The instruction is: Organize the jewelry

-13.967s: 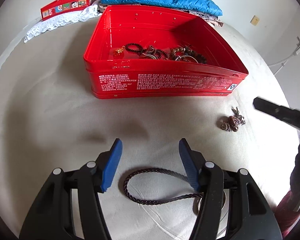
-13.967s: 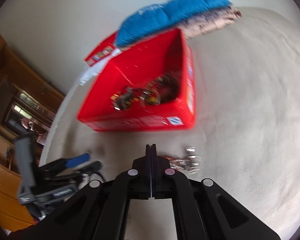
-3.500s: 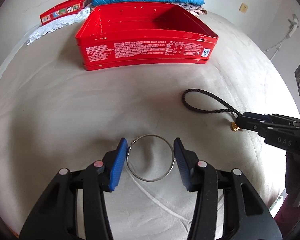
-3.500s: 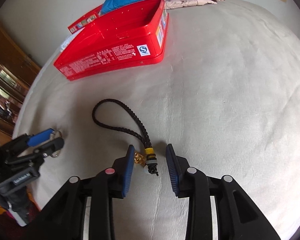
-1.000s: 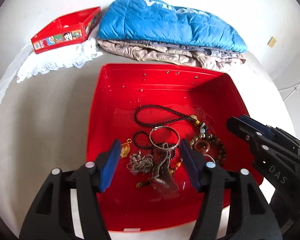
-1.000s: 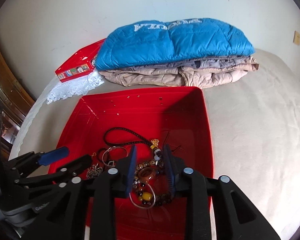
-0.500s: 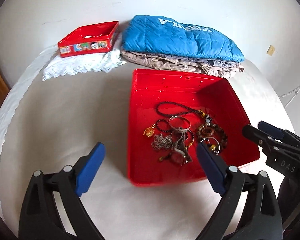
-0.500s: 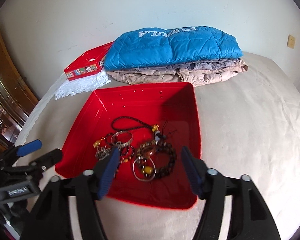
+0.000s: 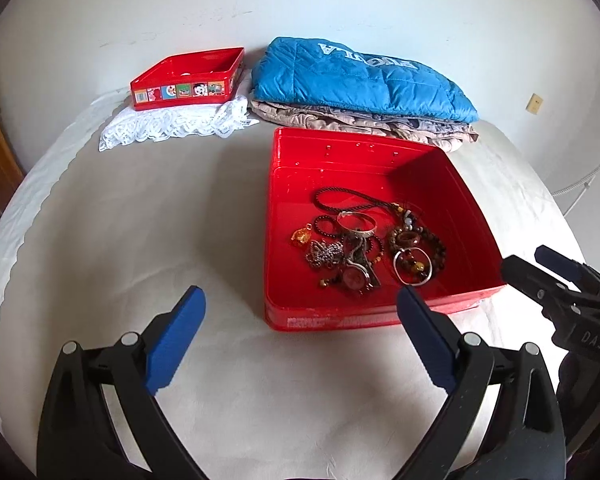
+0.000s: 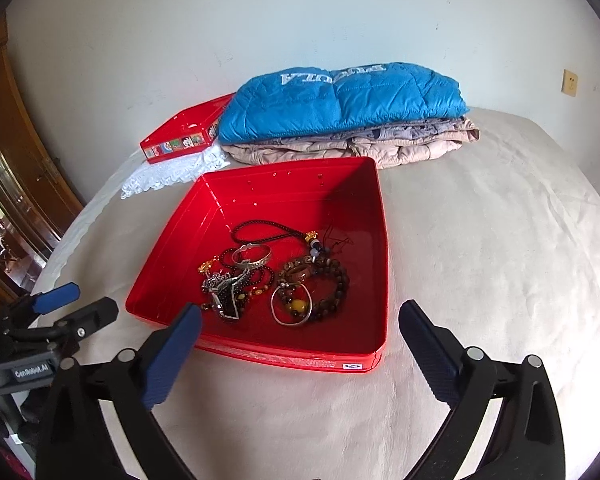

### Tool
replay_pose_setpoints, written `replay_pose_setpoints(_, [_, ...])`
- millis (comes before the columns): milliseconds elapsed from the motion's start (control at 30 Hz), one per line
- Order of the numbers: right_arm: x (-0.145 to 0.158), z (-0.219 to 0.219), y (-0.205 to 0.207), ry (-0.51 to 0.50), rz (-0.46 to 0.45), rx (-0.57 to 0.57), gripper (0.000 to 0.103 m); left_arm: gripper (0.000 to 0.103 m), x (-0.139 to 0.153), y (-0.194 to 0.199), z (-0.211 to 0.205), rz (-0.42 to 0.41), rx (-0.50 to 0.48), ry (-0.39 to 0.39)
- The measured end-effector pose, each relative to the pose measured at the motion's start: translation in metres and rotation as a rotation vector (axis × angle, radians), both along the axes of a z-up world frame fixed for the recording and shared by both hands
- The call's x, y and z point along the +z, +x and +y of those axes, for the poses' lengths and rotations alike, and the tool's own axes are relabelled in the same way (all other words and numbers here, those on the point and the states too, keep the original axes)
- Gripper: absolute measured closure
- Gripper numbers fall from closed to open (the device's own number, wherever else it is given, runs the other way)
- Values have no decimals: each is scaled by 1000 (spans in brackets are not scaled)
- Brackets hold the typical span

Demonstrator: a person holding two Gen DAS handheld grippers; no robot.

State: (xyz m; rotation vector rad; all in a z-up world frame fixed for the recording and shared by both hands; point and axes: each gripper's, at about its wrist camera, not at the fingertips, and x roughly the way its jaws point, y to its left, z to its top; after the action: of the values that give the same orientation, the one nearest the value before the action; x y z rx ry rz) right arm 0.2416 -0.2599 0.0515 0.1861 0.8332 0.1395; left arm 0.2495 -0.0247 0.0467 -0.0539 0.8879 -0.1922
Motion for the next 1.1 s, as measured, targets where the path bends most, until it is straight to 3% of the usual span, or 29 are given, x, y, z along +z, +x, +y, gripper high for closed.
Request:
replay_pose_setpoints(233, [-2, 6, -1, -31, -5, 6, 4, 7, 0, -5, 0, -38, 3, 26])
replay_pose_setpoints(667, [-20, 9, 3, -6, 68, 37, 4, 7, -23, 11, -1, -41, 31, 91])
replay_pose_setpoints(1100, [-28, 5, 7, -19, 80, 32, 4, 7, -36, 19, -1, 2, 18, 48])
